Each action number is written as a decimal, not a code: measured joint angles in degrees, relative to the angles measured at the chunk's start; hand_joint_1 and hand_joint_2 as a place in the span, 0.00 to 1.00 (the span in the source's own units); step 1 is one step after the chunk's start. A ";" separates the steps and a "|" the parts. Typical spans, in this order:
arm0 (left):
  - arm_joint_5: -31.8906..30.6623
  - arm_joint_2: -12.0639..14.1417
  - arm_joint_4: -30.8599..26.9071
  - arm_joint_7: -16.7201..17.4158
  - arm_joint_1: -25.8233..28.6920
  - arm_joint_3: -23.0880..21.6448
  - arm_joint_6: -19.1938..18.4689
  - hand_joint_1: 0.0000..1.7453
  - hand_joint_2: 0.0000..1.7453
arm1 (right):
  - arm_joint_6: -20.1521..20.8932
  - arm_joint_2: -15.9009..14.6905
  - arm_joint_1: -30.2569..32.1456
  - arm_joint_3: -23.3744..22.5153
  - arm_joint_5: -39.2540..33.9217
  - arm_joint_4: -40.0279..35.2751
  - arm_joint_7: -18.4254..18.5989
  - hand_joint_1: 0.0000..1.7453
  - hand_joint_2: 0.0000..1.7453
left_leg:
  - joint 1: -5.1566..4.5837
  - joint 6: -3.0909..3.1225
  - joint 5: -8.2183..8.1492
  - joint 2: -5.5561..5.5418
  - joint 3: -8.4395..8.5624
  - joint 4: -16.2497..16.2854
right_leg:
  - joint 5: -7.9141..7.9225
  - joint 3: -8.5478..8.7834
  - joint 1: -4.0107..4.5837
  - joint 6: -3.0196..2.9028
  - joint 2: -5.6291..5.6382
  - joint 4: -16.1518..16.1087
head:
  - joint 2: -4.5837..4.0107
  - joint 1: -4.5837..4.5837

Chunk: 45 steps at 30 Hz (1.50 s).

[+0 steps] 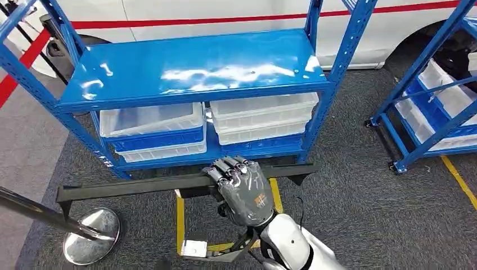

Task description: Take the parts from the cabinet and place them on the table.

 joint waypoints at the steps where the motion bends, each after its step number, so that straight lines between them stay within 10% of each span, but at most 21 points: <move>1: -0.02 0.00 0.00 0.02 0.01 0.00 0.00 0.00 1.00 | 0.15 0.00 -0.01 0.00 -0.13 0.00 -0.02 1.00 1.00 | 0.00 0.07 2.33 0.00 2.21 -2.39 | 0.65 -0.94 0.00 0.14 0.01 0.15 | 0.00 -0.02; 3: -0.02 0.00 0.00 0.02 -0.14 -0.02 0.00 0.00 1.00 | 0.24 0.00 -0.02 -0.02 -0.33 -0.02 -0.02 1.00 1.00 | 0.00 0.65 3.27 -0.09 9.67 -12.21 | 1.60 -2.09 0.00 0.59 0.16 0.38 | 0.00 -0.02; 5: -0.04 0.00 0.00 -0.11 -0.46 -0.04 -0.04 0.00 1.00 | 0.26 -0.02 -0.01 -0.15 -0.79 -0.02 -0.02 1.00 1.00 | -0.36 1.18 -0.10 -0.19 14.65 -20.61 | 2.48 -2.62 0.34 1.33 0.00 0.50 | 0.00 0.07; 8: 0.00 0.00 0.00 -0.28 -0.20 -0.04 -0.04 0.00 1.00 | 0.39 -0.04 0.17 -0.39 -2.08 0.02 -0.07 1.00 1.00 | -0.03 2.12 1.20 -0.14 13.62 -20.87 | 3.71 -2.71 0.57 2.33 0.09 0.02 | 0.00 0.11; 12: 0.07 0.00 0.00 -0.42 -0.11 -0.04 -0.02 0.00 1.00 | 0.22 -0.17 1.32 -1.07 -4.18 0.35 -0.68 1.00 1.00 | -0.13 3.25 2.52 0.28 12.56 -20.55 | -5.03 -7.64 0.16 3.03 0.33 12.73 | 0.00 0.22; 14: 0.07 0.00 0.00 -0.42 0.13 -0.04 -0.02 0.00 1.00 | 0.15 -0.22 2.27 -1.46 -4.92 0.55 -0.96 1.00 1.00 | -0.21 3.25 2.76 0.29 11.64 -20.00 | -6.66 -9.08 0.16 3.01 0.33 18.19 | 0.00 0.20; 18: 0.24 -0.39 0.00 -0.90 -0.07 -0.02 0.20 0.00 1.00 | -1.16 -0.24 3.85 -2.78 -5.29 0.72 -0.79 1.00 1.00 | -0.26 2.87 2.35 0.11 11.05 -18.86 | -0.56 0.16 0.34 1.87 0.29 2.99 | 0.00 0.22; 24: 0.70 -0.81 -0.02 -0.96 -0.23 -0.02 0.15 0.00 1.00 | -5.60 -0.13 8.99 -5.88 -6.25 -0.09 -0.66 1.00 1.00 | -0.48 1.33 1.37 0.23 9.68 -17.59 | -1.22 0.93 0.19 0.58 0.31 0.65 | 0.00 0.22; 29: 1.29 -0.70 0.00 -1.27 0.10 0.02 0.22 0.00 1.00 | -8.07 -0.07 13.32 -8.85 -7.10 -0.66 -1.51 1.00 1.00 | -0.12 0.39 -5.89 0.09 1.87 -0.52 | -0.96 0.69 0.15 0.04 0.41 0.59 | 0.00 0.09; 33: 1.75 -0.46 -0.02 -1.27 0.31 0.13 0.74 0.00 1.00 | -9.72 -0.07 16.73 -11.78 -8.39 -1.99 -3.14 1.00 1.00 | 0.10 0.67 2.66 -0.31 9.22 -15.13 | -0.94 0.65 0.08 0.15 0.81 1.21 | 0.00 0.09; 38: 2.38 -0.33 0.00 -1.62 1.13 0.44 1.24 0.00 1.00 | -12.20 -0.07 20.23 -14.97 -13.78 -4.75 -7.90 1.00 1.00 | -0.37 2.09 2.78 -1.05 9.98 -18.26 | 0.22 -0.02 0.25 2.26 1.38 0.95 | 0.00 0.13; 40: 2.49 -0.33 0.00 -1.64 1.26 0.59 1.40 0.00 1.00 | -12.28 0.09 21.99 -16.40 -16.09 -6.28 -11.15 1.00 1.00 | 0.15 3.14 3.70 -0.54 9.93 -18.95 | -1.97 -0.73 0.16 2.60 1.04 2.76 | 0.00 0.17; 43: 2.58 -0.33 0.00 -1.68 1.39 1.14 1.66 0.00 1.00 | -12.48 0.48 23.52 -18.34 -17.73 -7.83 -13.53 1.00 1.00 | 0.01 3.64 4.04 0.08 9.17 -18.82 | -9.03 -5.72 0.02 3.09 0.95 15.20 | 0.00 0.20; 45: 2.60 -0.33 0.00 -1.68 1.57 1.36 1.79 0.00 1.00 | -12.57 0.52 24.40 -19.30 -17.94 -8.26 -13.62 1.00 1.00 | -0.03 3.58 4.15 0.45 8.71 -18.49 | -9.30 -6.33 -0.15 3.26 0.83 18.06 | 0.00 0.20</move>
